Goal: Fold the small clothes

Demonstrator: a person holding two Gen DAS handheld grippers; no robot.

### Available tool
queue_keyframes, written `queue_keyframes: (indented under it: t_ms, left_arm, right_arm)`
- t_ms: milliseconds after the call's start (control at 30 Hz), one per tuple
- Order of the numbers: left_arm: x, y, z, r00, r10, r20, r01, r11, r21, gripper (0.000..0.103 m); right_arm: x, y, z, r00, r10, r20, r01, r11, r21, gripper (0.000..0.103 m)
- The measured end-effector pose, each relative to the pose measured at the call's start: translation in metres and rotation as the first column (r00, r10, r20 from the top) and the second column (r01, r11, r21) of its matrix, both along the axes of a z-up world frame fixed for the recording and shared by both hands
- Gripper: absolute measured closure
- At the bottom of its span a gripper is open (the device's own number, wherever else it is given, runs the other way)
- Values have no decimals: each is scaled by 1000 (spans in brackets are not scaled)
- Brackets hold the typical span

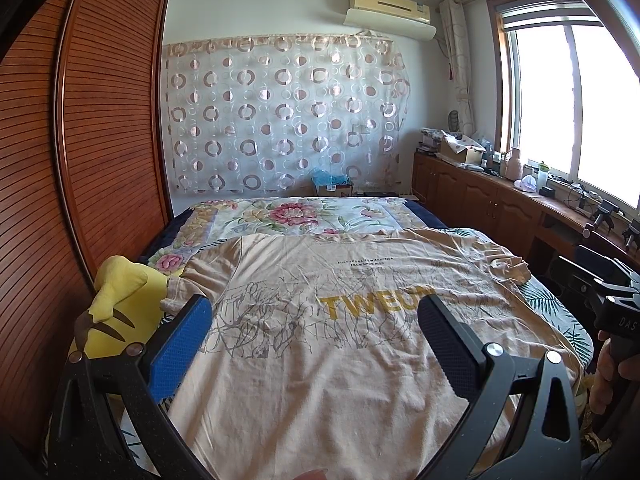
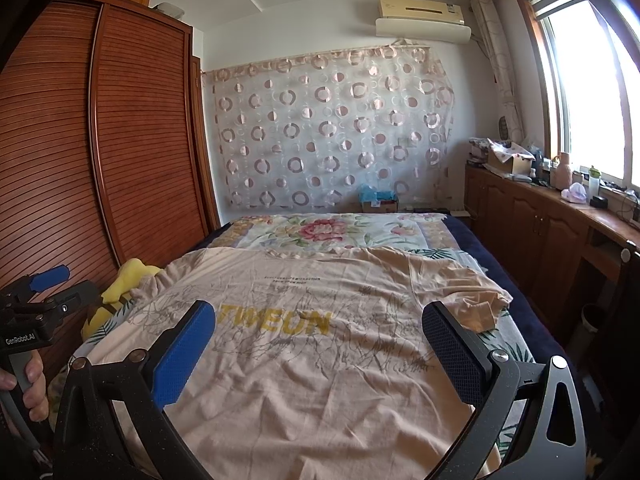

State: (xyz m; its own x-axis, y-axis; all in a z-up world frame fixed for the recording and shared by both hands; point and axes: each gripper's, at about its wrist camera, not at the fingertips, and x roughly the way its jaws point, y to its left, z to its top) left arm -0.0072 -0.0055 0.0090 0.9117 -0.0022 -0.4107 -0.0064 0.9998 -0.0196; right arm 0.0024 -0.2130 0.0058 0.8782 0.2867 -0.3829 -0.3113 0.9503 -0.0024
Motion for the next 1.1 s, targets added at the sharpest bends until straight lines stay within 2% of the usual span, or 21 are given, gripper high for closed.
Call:
queue_keyframes:
  t_ms: [1100]
  left_arm:
    - [-6, 0, 12, 1000, -1, 14, 0, 1000, 7, 0]
  right_arm:
    - [-2, -1, 1, 1000, -1, 15, 1, 1000, -2, 0]
